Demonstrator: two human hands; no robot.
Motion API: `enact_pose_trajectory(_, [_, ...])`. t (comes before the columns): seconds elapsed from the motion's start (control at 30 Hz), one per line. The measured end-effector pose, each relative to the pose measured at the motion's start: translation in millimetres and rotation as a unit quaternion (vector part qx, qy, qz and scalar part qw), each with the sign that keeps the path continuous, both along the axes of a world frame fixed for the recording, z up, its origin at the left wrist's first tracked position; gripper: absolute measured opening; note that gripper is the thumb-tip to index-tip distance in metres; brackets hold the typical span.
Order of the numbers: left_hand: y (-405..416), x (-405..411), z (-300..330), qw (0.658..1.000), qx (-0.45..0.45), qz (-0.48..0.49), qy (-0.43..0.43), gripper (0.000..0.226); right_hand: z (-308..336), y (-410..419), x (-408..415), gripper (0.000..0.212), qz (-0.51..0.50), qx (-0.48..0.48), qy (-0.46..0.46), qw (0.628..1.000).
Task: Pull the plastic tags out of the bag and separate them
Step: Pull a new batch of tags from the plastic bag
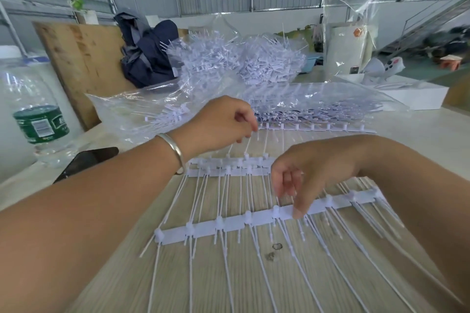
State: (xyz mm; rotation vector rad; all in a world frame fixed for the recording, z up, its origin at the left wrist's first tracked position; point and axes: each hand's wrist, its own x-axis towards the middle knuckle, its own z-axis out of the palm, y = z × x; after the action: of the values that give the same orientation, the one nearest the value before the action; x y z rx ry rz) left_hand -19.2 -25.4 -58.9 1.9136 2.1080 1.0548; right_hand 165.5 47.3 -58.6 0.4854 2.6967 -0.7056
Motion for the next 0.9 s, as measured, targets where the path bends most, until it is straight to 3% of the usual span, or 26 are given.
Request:
enact_pose_trajectory(0.13, [-2.8, 17.5, -5.3, 0.998, -0.012, -0.048, -0.032, 0.019, -5.9, -11.1, -11.0, 0.029, 0.009, 0.075, -0.028, 0.997])
enact_pose_trajectory(0.3, [7.4, 10.0, -24.9, 0.987, -0.144, -0.066, -0.036, 0.014, -11.8, -8.3, -10.1, 0.026, 0.014, 0.187, -0.013, 0.982])
enact_pose_trajectory(0.4, [10.5, 1.6, -39.0, 0.980, -0.172, -0.078, -0.056, 0.017, -16.7, -1.8, -4.5, 0.018, -0.012, 0.155, 0.034, 0.987])
enact_pose_trajectory(0.53, [9.3, -5.8, -44.4, 0.973, -0.189, -0.082, -0.101, 0.023, -5.0, 2.2, 6.2, 0.024, -0.060, 0.049, 0.158, 0.984])
enact_pose_trajectory(0.63, [6.4, -6.9, -38.6, 0.968, -0.185, -0.064, -0.156, 0.017, 16.2, 3.5, 13.6, 0.024, -0.088, 0.070, 0.233, 0.966])
enact_pose_trajectory(0.7, [4.5, -7.5, -33.3, 0.961, -0.186, -0.033, -0.200, 0.030, 31.6, 4.7, 18.4, 0.021, -0.122, 0.098, 0.287, 0.945])
enact_pose_trajectory(0.77, [1.1, -8.7, -29.3, 0.936, -0.200, -0.004, -0.290, 0.043, 46.8, 3.0, 22.4, 0.020, -0.155, 0.109, 0.343, 0.920])
enact_pose_trajectory(0.83, [-0.6, -8.2, -27.3, 0.894, -0.197, -0.045, -0.401, 0.041, 61.6, -0.7, 25.4, 0.018, -0.176, 0.136, 0.389, 0.894])
enact_pose_trajectory(0.9, [-1.1, -10.5, -28.0, 0.873, -0.177, -0.088, -0.446, 0.038, 75.4, -6.0, 27.3, 0.016, -0.182, 0.154, 0.421, 0.875])
